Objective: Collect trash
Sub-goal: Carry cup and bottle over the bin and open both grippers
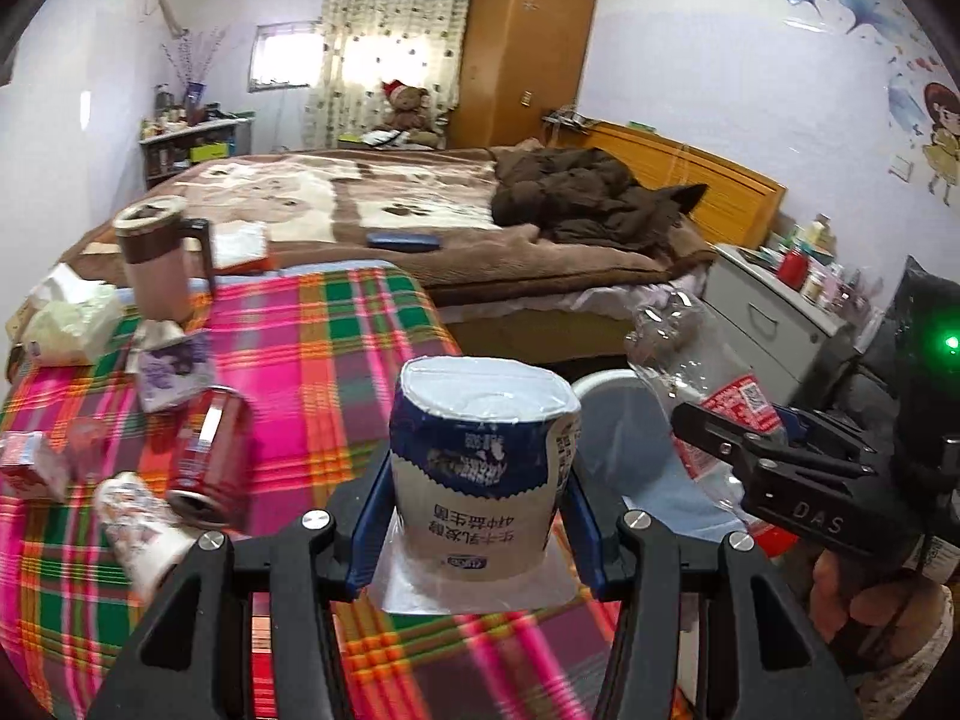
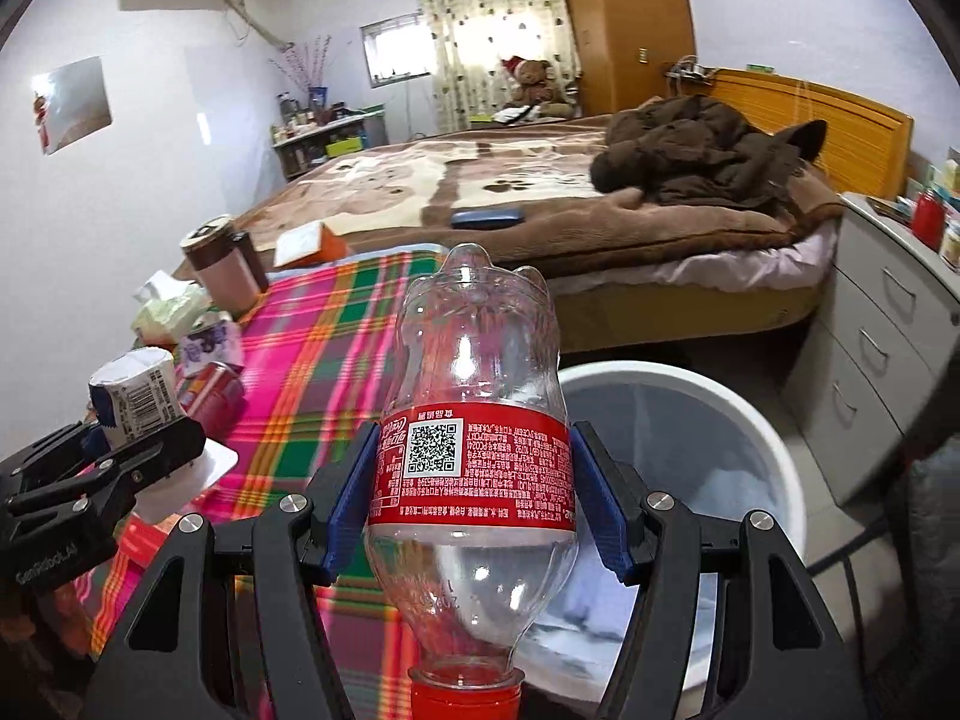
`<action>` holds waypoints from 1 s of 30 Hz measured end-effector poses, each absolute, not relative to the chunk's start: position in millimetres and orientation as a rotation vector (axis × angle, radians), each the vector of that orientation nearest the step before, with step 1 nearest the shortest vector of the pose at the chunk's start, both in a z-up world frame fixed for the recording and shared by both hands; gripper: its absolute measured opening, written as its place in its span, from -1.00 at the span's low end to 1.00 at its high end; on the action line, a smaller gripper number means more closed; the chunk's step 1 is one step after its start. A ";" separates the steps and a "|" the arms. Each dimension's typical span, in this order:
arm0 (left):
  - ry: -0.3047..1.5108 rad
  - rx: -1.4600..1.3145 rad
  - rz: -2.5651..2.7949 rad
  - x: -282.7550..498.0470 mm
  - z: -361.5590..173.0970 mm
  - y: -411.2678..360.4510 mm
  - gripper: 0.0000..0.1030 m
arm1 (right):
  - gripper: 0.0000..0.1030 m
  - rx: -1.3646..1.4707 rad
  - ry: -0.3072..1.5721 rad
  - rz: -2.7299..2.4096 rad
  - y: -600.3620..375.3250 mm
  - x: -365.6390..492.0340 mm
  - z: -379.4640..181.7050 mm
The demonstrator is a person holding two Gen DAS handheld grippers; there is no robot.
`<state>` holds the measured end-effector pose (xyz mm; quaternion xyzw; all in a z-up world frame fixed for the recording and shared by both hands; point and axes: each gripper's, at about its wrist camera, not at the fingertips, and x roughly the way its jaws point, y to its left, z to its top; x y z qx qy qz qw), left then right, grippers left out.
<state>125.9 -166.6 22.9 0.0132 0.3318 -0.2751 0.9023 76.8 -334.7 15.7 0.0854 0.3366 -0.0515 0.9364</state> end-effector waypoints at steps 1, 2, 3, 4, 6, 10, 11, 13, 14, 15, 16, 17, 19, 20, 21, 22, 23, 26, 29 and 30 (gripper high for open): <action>0.690 0.029 -0.582 124.5 21.8 -173.7 0.04 | 0.24 0.177 0.692 -0.117 -339.8 74.8 13.6; 0.696 0.032 -0.592 123.9 20.6 -179.5 0.04 | 0.24 0.181 0.697 -0.126 -344.0 73.8 12.6; 0.699 0.035 -0.604 122.9 19.7 -185.8 0.04 | 0.24 0.187 0.704 -0.137 -349.2 72.5 10.8; 0.700 0.041 -0.616 121.5 19.0 -192.4 0.04 | 0.24 0.193 0.707 -0.148 -354.6 70.5 9.0; 0.708 0.052 -0.637 121.1 16.6 -205.6 0.04 | 0.24 0.196 0.720 -0.173 -364.8 68.1 5.2; 0.739 0.047 -0.673 123.5 10.0 -226.5 0.04 | 0.24 0.196 0.736 -0.212 -382.4 61.6 1.4; 0.748 0.049 -0.678 124.1 8.2 -231.9 0.04 | 0.24 0.198 0.742 -0.221 -386.9 60.9 -0.1; 0.754 0.062 -0.692 124.2 4.5 -244.0 0.04 | 0.24 0.198 0.755 -0.234 -394.3 58.5 -2.6; 0.760 0.064 -0.696 124.5 2.7 -249.0 0.04 | 0.24 0.197 0.759 -0.240 -397.8 58.1 -4.2; 0.766 0.069 -0.704 125.0 0.8 -254.9 0.04 | 0.24 0.198 0.765 -0.245 -401.0 58.4 -5.7; 0.769 0.075 -0.708 125.5 -1.1 -261.3 0.04 | 0.24 0.199 0.774 -0.249 -404.6 59.0 -8.0; 0.777 0.079 -0.708 126.5 -3.3 -266.1 0.04 | 0.24 0.202 0.783 -0.253 -408.9 60.0 -10.0; 0.781 0.092 -0.718 126.4 -6.2 -275.6 0.04 | 0.24 0.206 0.797 -0.255 -414.9 59.9 -14.4; 0.783 0.096 -0.719 126.6 -7.2 -278.2 0.04 | 0.24 0.206 0.806 -0.254 -416.7 60.6 -16.3; 0.788 0.096 -0.722 127.2 -8.6 -281.3 0.04 | 0.24 0.206 0.813 -0.252 -418.7 61.5 -18.8; 0.793 0.091 -0.726 127.4 -9.7 -282.3 0.05 | 0.24 0.205 0.818 -0.251 -420.3 60.8 -20.3; 0.797 0.086 -0.729 127.8 -10.6 -283.6 0.05 | 0.24 0.203 0.828 -0.251 -422.0 61.0 -22.0; 0.798 0.087 -0.734 128.2 -12.7 -285.8 0.05 | 0.24 0.199 0.845 -0.245 -426.3 62.1 -26.6; 0.814 0.087 -0.719 131.3 -16.5 -286.1 0.19 | 0.25 0.211 0.864 -0.246 -430.2 64.7 -31.5; 0.815 0.088 -0.711 131.9 -17.0 -285.8 0.35 | 0.25 0.212 0.869 -0.248 -430.6 64.8 -33.3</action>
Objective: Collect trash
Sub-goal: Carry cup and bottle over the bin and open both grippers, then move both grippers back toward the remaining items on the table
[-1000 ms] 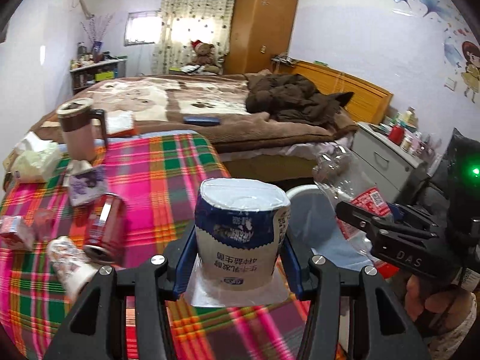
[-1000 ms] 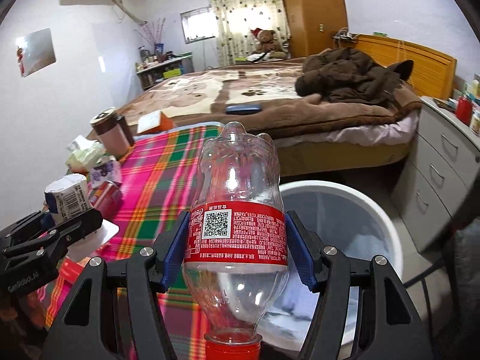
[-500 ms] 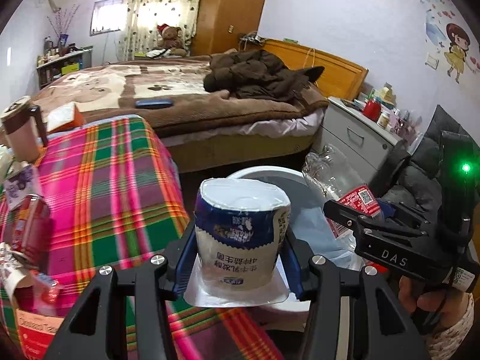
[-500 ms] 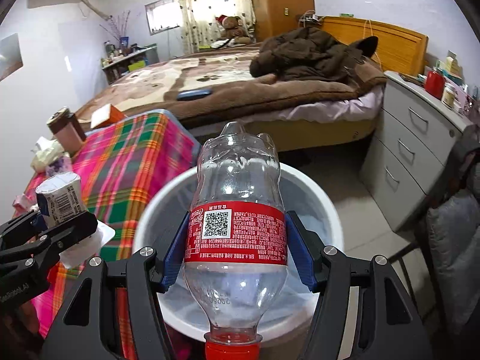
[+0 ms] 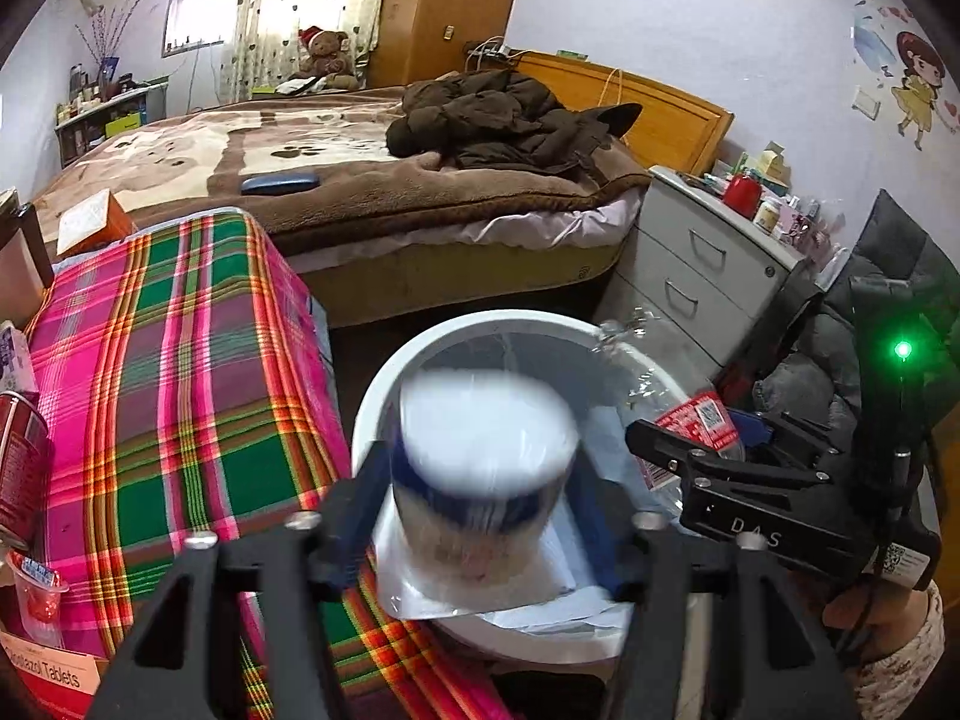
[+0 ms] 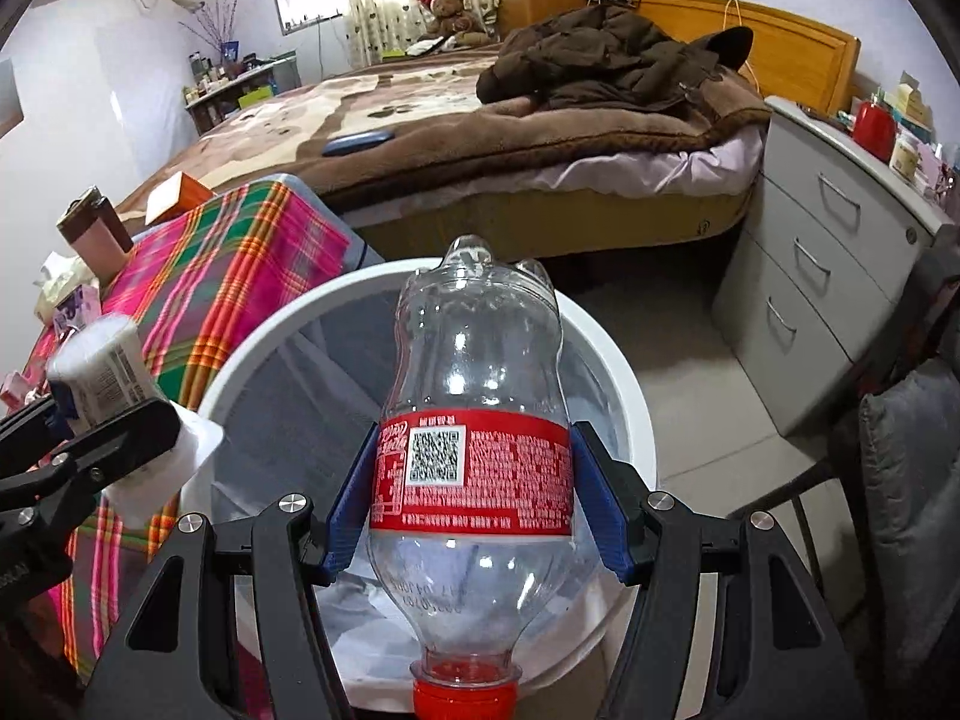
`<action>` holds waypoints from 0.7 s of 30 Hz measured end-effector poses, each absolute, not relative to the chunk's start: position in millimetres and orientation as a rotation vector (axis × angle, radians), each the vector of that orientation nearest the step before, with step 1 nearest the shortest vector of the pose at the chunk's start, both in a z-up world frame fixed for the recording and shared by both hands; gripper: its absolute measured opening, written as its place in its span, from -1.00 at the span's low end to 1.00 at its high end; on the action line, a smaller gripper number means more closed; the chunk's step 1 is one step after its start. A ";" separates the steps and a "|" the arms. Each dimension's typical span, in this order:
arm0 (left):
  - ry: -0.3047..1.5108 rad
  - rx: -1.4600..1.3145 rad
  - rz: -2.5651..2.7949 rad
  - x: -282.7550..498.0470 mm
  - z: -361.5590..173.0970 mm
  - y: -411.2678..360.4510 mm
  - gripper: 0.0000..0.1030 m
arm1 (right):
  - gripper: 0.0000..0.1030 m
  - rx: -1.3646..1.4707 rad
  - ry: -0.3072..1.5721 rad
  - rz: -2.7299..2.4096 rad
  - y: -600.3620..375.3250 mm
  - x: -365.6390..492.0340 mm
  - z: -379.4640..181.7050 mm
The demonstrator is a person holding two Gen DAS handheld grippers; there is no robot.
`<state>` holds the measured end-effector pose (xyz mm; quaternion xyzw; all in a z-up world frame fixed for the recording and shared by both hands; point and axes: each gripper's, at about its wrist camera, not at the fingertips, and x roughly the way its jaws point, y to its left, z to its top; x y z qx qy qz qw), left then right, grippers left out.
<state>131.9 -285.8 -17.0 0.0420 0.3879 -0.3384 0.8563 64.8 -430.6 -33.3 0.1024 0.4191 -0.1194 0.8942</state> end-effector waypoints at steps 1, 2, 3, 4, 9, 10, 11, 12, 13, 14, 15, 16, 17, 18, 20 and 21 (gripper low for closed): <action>0.815 0.089 -0.709 132.0 -17.1 -285.9 0.37 | 0.25 0.213 0.870 -0.253 -431.1 64.4 -34.3; 0.813 0.091 -0.712 132.0 -16.8 -284.9 0.37 | 0.25 0.213 0.874 -0.263 -431.5 64.1 -35.3; 0.811 0.093 -0.711 131.7 -16.6 -284.3 0.38 | 0.26 0.213 0.876 -0.270 -432.9 64.2 -36.2; 0.810 0.097 -0.705 131.7 -16.4 -283.3 0.38 | 0.26 0.216 0.872 -0.275 -433.5 63.2 -36.4; 0.806 0.078 -0.693 131.0 -14.5 -275.9 0.40 | 0.28 0.225 0.840 -0.269 -432.7 58.0 -29.6; 0.803 0.076 -0.693 130.8 -13.7 -273.8 0.41 | 0.29 0.223 0.836 -0.269 -431.9 57.8 -28.6; 0.799 0.073 -0.688 130.6 -12.5 -271.6 0.41 | 0.29 0.222 0.832 -0.268 -432.0 58.5 -27.4; 0.794 0.071 -0.683 130.1 -11.1 -269.2 0.41 | 0.30 0.221 0.825 -0.265 -430.4 57.1 -25.1; 0.790 0.069 -0.682 129.6 -9.6 -266.7 0.41 | 0.30 0.219 0.818 -0.265 -428.6 57.3 -23.7; 0.785 0.066 -0.677 129.2 -8.3 -264.1 0.41 | 0.30 0.218 0.812 -0.264 -428.0 57.1 -22.4; 0.779 0.063 -0.670 128.7 -6.6 -261.4 0.41 | 0.30 0.219 0.807 -0.262 -426.7 56.1 -20.4; 0.775 0.063 -0.666 128.3 -5.3 -258.7 0.41 | 0.30 0.220 0.803 -0.261 -425.8 55.7 -19.3; 0.771 0.060 -0.659 127.5 -4.6 -255.4 0.41 | 0.30 0.223 0.796 -0.259 -424.6 55.9 -17.7; 0.768 0.056 -0.651 126.7 -3.5 -251.9 0.41 | 0.30 0.224 0.791 -0.257 -424.0 55.7 -16.5; 0.762 0.051 -0.643 125.5 -1.7 -245.0 0.41 | 0.30 0.225 0.780 -0.250 -419.8 55.0 -14.0; 0.757 0.044 -0.638 124.5 -0.2 -240.9 0.41 | 0.30 0.225 0.775 -0.246 -417.6 55.2 -13.1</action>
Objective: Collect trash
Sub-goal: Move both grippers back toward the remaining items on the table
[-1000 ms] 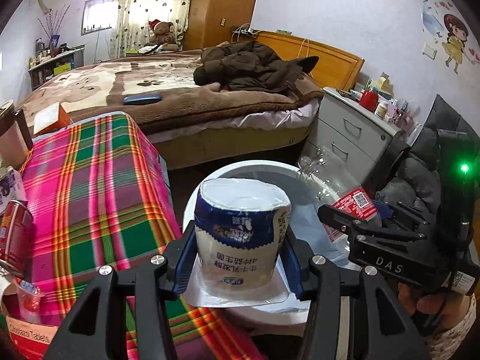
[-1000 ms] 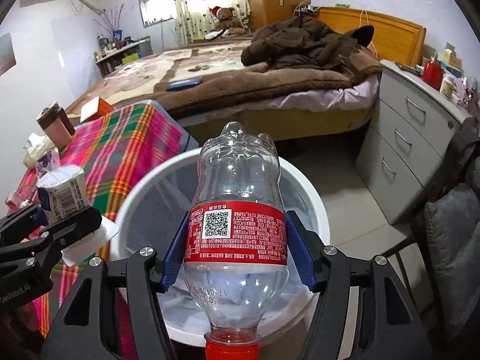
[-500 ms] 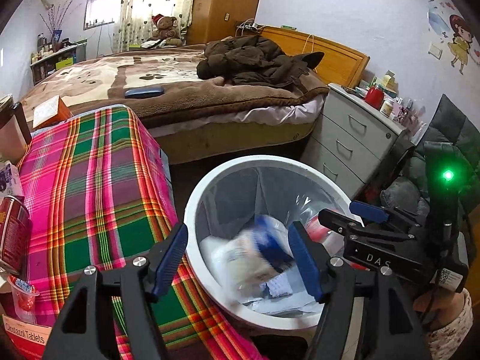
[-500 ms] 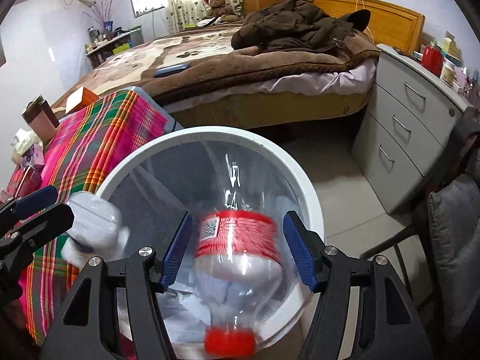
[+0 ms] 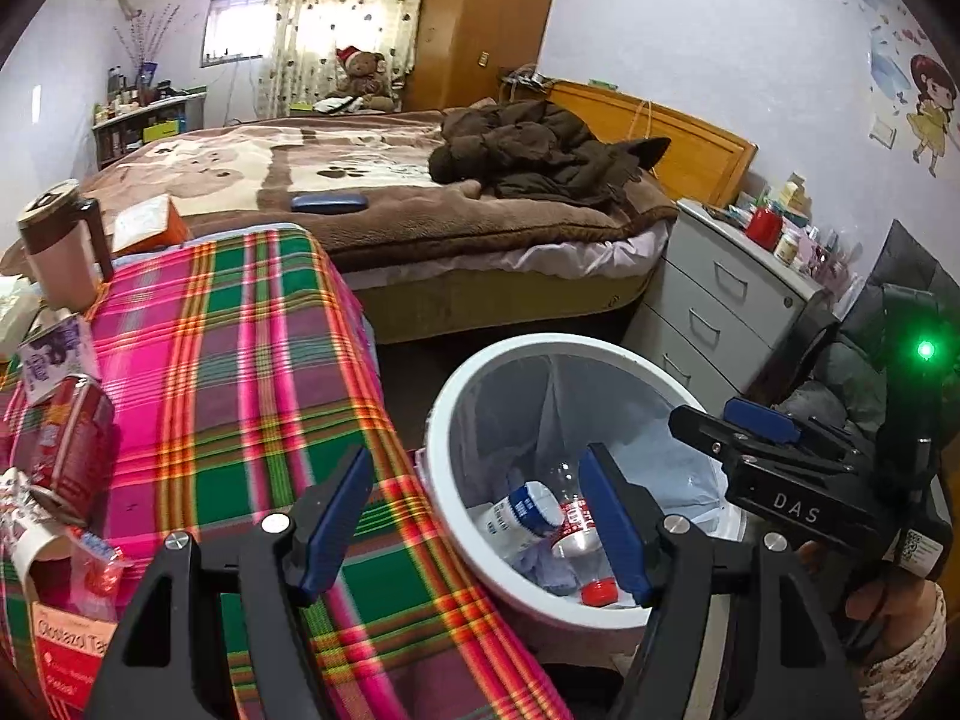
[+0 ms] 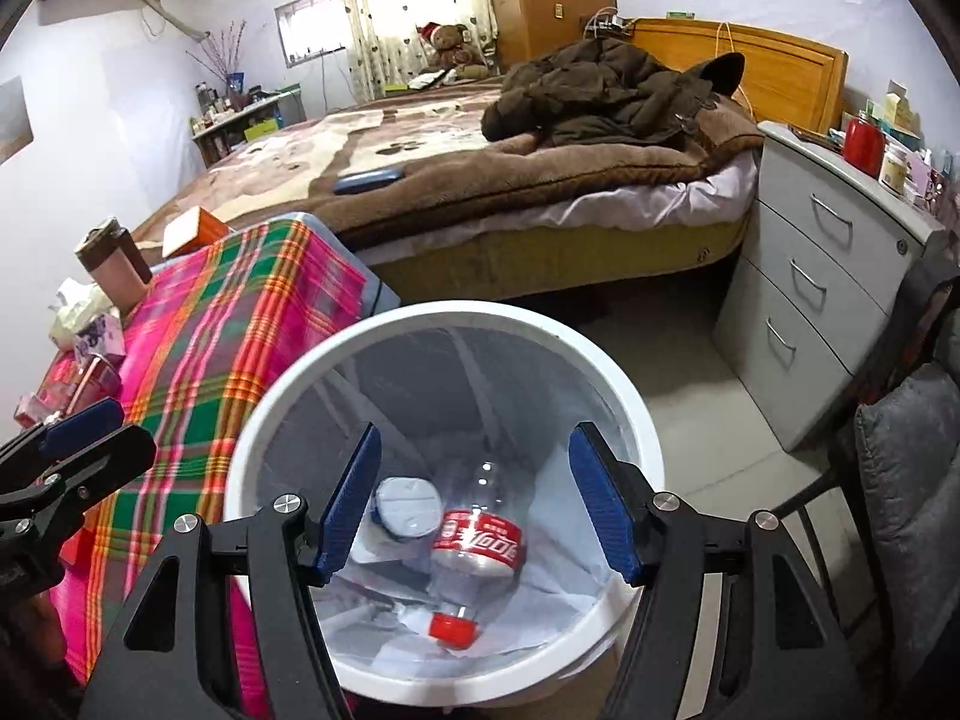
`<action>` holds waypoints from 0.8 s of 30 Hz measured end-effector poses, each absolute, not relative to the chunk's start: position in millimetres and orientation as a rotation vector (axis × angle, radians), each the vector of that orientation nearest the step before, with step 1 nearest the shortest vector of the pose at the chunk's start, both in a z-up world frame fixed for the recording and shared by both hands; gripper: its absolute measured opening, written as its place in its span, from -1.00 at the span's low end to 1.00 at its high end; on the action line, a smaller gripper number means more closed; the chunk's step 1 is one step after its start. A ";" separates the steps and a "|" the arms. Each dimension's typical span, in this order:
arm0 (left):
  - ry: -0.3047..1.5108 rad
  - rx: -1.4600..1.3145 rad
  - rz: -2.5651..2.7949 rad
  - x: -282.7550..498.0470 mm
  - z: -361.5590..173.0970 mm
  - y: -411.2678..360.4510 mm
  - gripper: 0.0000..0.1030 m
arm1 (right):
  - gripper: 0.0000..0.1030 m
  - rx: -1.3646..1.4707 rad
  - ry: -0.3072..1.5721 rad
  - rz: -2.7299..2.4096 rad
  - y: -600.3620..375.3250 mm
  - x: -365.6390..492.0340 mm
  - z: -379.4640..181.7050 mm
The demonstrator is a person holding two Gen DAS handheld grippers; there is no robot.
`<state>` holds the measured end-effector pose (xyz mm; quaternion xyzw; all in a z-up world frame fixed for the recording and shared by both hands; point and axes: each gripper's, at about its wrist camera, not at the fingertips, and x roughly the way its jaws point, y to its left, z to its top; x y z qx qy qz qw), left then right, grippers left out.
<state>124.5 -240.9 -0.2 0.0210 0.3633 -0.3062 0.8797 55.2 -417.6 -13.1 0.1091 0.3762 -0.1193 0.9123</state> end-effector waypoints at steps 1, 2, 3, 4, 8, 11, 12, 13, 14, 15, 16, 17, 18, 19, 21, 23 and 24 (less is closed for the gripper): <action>0.754 0.038 -0.637 123.9 1.2 -237.0 0.41 | 0.30 0.225 0.771 -0.240 -415.2 55.5 -11.6; 0.748 0.034 -0.631 123.3 2.8 -233.5 0.41 | 0.30 0.223 0.765 -0.234 -412.5 55.1 -10.2; 0.739 0.033 -0.622 122.2 4.6 -229.2 0.41 | 0.30 0.221 0.757 -0.231 -409.5 55.0 -8.5; 0.729 0.035 -0.615 121.1 6.1 -225.2 0.41 | 0.30 0.219 0.750 -0.228 -406.7 54.8 -6.8; 0.716 0.019 -0.586 120.8 10.2 -206.9 0.42 | 0.30 0.218 0.723 -0.204 -394.1 54.3 -0.5; 0.703 0.013 -0.548 122.1 11.3 -190.7 0.42 | 0.30 0.217 0.708 -0.179 -384.0 56.3 2.6; 0.701 0.006 -0.537 123.0 11.7 -184.5 0.42 | 0.30 0.216 0.704 -0.171 -380.5 57.2 3.0; 0.701 -0.002 -0.527 123.8 12.3 -178.4 0.42 | 0.30 0.215 0.702 -0.162 -376.1 59.5 3.4; 0.697 -0.008 -0.514 124.4 13.0 -172.3 0.42 | 0.30 0.212 0.703 -0.152 -372.0 62.1 3.3; 0.693 -0.011 -0.501 125.0 13.5 -166.7 0.42 | 0.30 0.209 0.702 -0.146 -368.7 62.7 3.2; 0.690 -0.013 -0.486 125.6 13.9 -160.5 0.42 | 0.30 0.207 0.700 -0.137 -364.5 64.4 3.3; 0.686 -0.016 -0.470 126.0 14.4 -154.1 0.42 | 0.30 0.207 0.698 -0.129 -361.0 65.6 3.6; 0.682 -0.021 -0.459 126.6 14.9 -147.5 0.42 | 0.30 0.208 0.697 -0.117 -356.9 68.4 3.7; 0.680 -0.027 -0.446 127.1 15.2 -140.2 0.42 | 0.30 0.207 0.694 -0.110 -353.0 69.2 4.2; 0.675 -0.038 -0.421 128.0 15.6 -125.8 0.42 | 0.30 0.201 0.692 -0.093 -344.6 73.9 4.9; 0.671 -0.051 -0.392 129.0 15.5 -112.1 0.43 | 0.30 0.197 0.692 -0.078 -336.7 76.8 5.3; 0.671 -0.056 -0.378 130.0 15.1 -104.8 0.43 | 0.30 0.195 0.691 -0.068 -332.3 79.5 5.6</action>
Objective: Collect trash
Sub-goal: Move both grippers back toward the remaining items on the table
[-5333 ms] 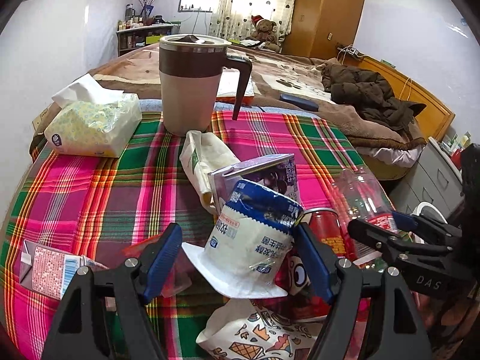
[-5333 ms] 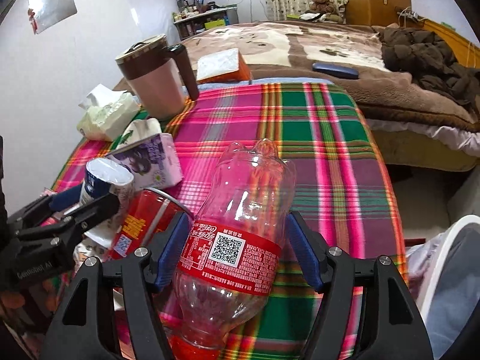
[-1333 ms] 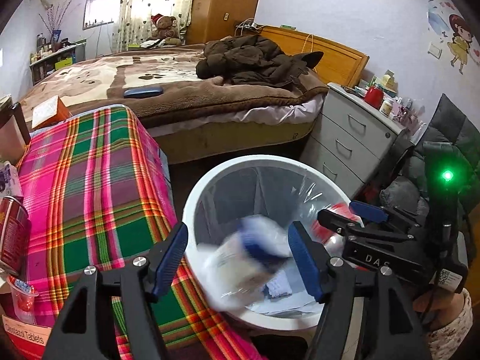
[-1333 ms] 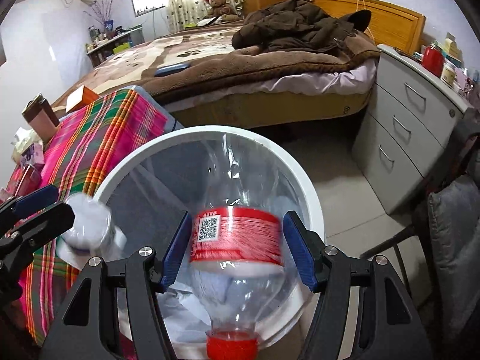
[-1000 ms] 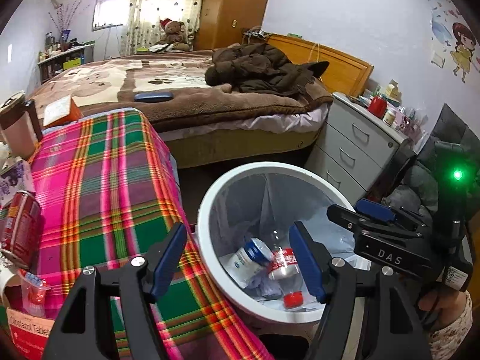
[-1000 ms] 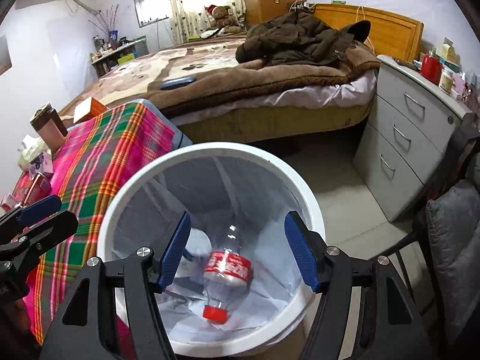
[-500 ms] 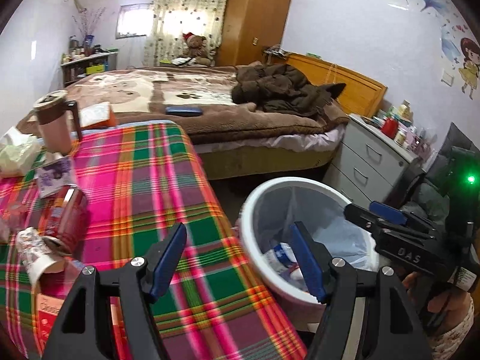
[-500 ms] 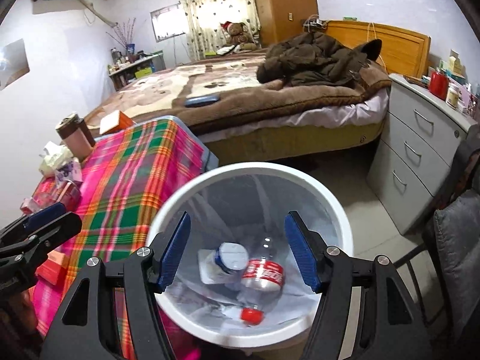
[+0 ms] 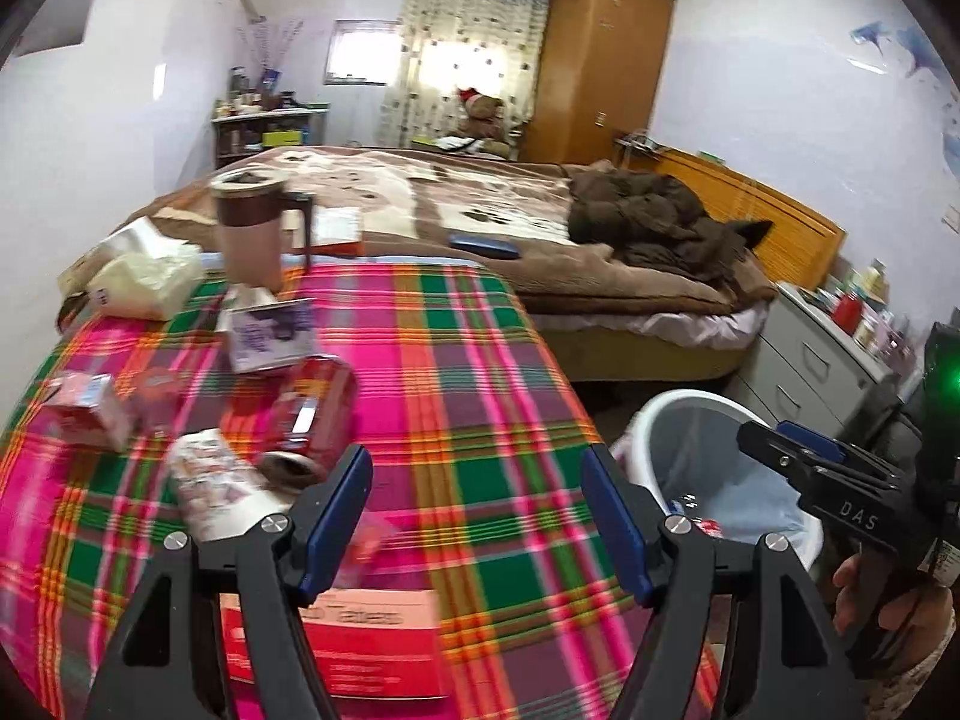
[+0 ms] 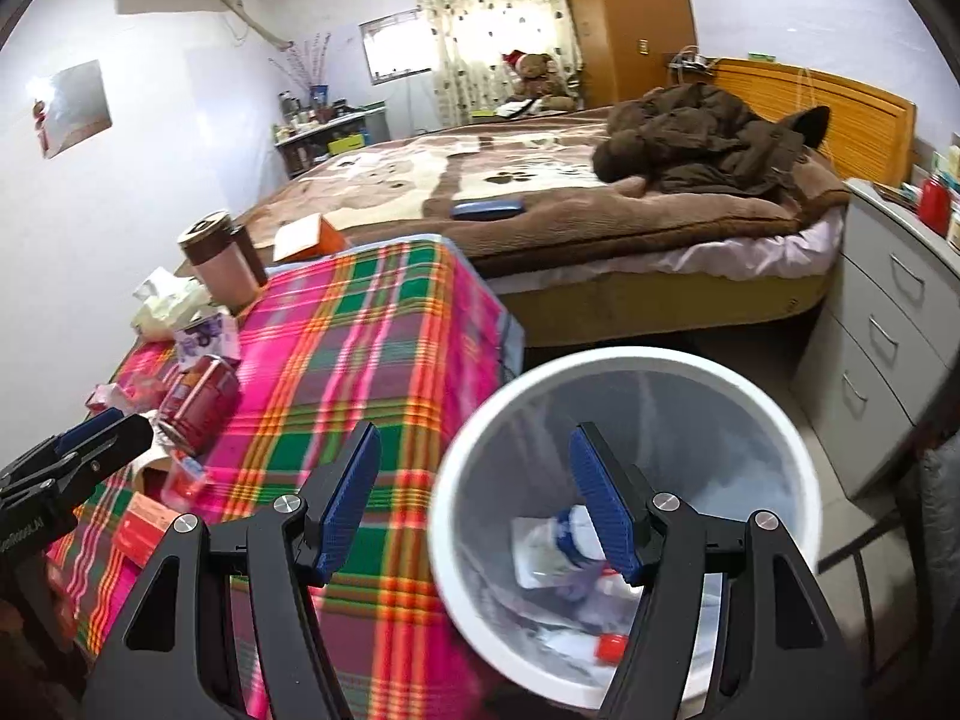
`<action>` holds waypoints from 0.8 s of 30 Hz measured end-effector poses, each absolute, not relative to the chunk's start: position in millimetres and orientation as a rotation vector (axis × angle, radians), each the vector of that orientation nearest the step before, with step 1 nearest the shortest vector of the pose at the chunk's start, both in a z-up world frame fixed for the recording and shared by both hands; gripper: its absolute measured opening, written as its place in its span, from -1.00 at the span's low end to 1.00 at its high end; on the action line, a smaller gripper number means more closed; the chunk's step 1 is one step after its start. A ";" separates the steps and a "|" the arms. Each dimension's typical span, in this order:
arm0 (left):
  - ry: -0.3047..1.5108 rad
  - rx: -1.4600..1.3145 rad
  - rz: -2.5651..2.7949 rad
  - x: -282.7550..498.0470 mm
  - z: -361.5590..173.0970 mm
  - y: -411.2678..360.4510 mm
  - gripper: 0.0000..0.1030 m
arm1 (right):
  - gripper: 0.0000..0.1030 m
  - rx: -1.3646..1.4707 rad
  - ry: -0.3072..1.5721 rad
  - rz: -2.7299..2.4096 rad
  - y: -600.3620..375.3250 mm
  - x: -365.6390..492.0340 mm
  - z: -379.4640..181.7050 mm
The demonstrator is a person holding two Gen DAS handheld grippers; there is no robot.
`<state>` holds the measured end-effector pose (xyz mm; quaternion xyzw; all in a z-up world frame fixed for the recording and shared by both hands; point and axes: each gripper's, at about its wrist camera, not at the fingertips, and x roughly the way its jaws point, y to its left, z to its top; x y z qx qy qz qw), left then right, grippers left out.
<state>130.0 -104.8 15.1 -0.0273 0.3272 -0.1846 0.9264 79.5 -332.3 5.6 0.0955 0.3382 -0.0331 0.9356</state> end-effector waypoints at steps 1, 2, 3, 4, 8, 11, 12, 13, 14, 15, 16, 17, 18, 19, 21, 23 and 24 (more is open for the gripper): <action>0.671 -0.060 -0.362 131.0 14.7 -97.7 0.43 | 0.30 0.194 0.690 -0.058 -328.0 81.8 6.0; 0.670 -0.064 -0.344 132.4 14.1 -90.1 0.43 | 0.30 0.192 0.690 -0.050 -324.0 83.4 6.3; 0.670 -0.068 -0.333 132.8 13.2 -82.9 0.43 | 0.30 0.190 0.691 -0.043 -320.8 84.8 6.7; 0.669 -0.073 -0.317 134.1 12.7 -75.0 0.43 | 0.30 0.188 0.692 -0.031 -316.5 87.3 6.8; 0.664 -0.092 -0.264 140.9 12.7 -46.7 0.44 | 0.30 0.174 0.697 0.009 -296.1 95.7 6.7; 0.659 -0.085 -0.225 145.7 12.1 -29.2 0.46 | 0.30 0.169 0.703 0.040 -279.9 104.6 5.7; 0.661 -0.090 -0.214 147.7 11.7 -23.8 0.46 | 0.30 0.168 0.703 0.050 -274.9 107.5 5.5; 0.664 -0.097 -0.208 149.6 10.9 -18.3 0.46 | 0.30 0.168 0.704 0.057 -269.9 110.5 5.2; 0.666 -0.104 -0.198 151.5 10.1 -11.9 0.47 | 0.30 0.167 0.708 0.065 -265.3 114.0 4.6; 0.664 -0.105 -0.185 153.3 9.5 -5.3 0.47 | 0.30 0.166 0.712 0.074 -260.6 117.1 4.1; 0.663 -0.102 -0.176 154.8 8.9 0.5 0.48 | 0.30 0.164 0.716 0.084 -255.0 120.5 3.7; 0.665 -0.101 -0.166 156.4 8.0 6.2 0.48 | 0.30 0.164 0.718 0.091 -251.0 122.9 3.3; 0.671 -0.106 -0.156 159.5 6.8 13.6 0.49 | 0.30 0.165 0.720 0.100 -245.4 126.7 3.1; 0.678 -0.111 -0.149 162.7 5.7 20.1 0.50 | 0.30 0.167 0.722 0.106 -241.6 128.5 2.9; 0.678 -0.123 -0.111 168.0 5.1 34.0 0.51 | 0.30 0.170 0.726 0.121 -233.9 134.2 2.0; 0.674 -0.133 -0.082 171.9 5.3 46.4 0.52 | 0.30 0.172 0.734 0.132 -224.6 141.3 0.8; 0.679 -0.141 -0.073 175.3 4.1 51.7 0.53 | 0.30 0.173 0.737 0.136 -221.5 143.9 0.1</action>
